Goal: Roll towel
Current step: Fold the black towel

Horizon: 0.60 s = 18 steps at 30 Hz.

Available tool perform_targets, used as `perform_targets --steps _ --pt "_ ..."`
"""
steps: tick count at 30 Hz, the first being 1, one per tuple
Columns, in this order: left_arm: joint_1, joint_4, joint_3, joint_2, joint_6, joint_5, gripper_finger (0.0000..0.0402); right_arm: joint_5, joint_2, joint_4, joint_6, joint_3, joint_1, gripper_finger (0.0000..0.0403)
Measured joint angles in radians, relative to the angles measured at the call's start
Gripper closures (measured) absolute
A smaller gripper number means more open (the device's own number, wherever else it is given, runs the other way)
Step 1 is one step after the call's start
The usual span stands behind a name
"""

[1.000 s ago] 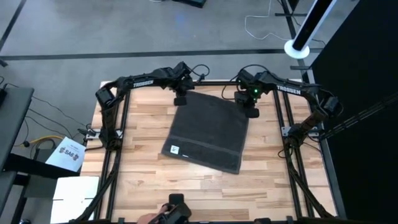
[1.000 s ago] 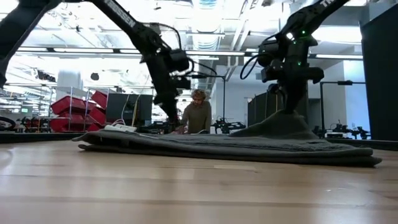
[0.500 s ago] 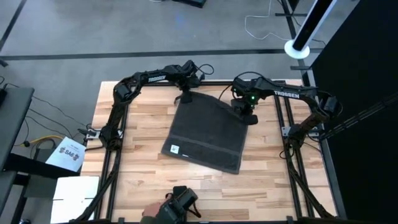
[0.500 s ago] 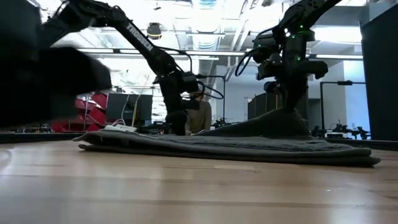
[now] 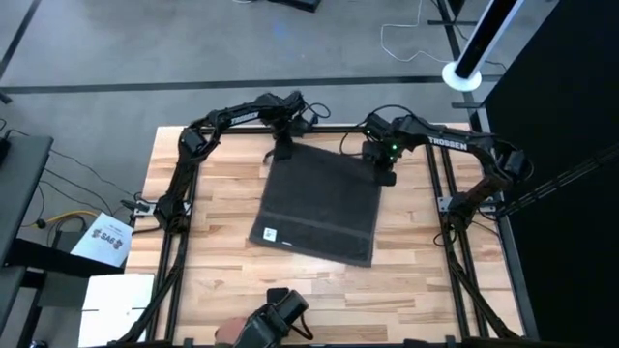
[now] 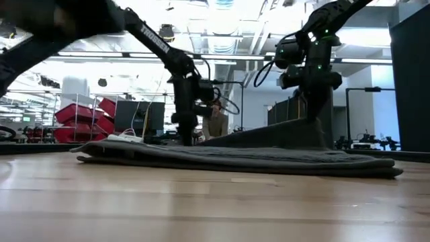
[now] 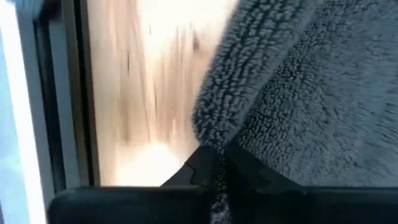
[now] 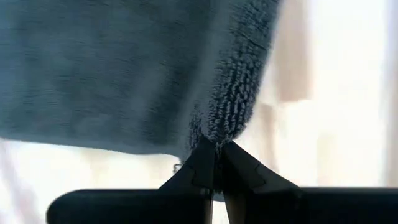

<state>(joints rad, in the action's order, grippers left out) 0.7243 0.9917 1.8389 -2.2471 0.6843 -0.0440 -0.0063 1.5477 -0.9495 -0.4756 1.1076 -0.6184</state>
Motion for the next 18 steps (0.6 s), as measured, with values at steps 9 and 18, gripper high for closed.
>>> perform_targets --steps 9,18 --pt "-0.027 -0.009 0.005 0.221 -0.098 0.162 0.0396 0.254 -0.081 0.145 0.023 0.0 -0.066 0.0399" --pt "-0.109 0.139 0.003 0.38 -0.272 0.197 0.0396 0.244 -0.143 0.115 -0.019 0.0 -0.032 0.0399"
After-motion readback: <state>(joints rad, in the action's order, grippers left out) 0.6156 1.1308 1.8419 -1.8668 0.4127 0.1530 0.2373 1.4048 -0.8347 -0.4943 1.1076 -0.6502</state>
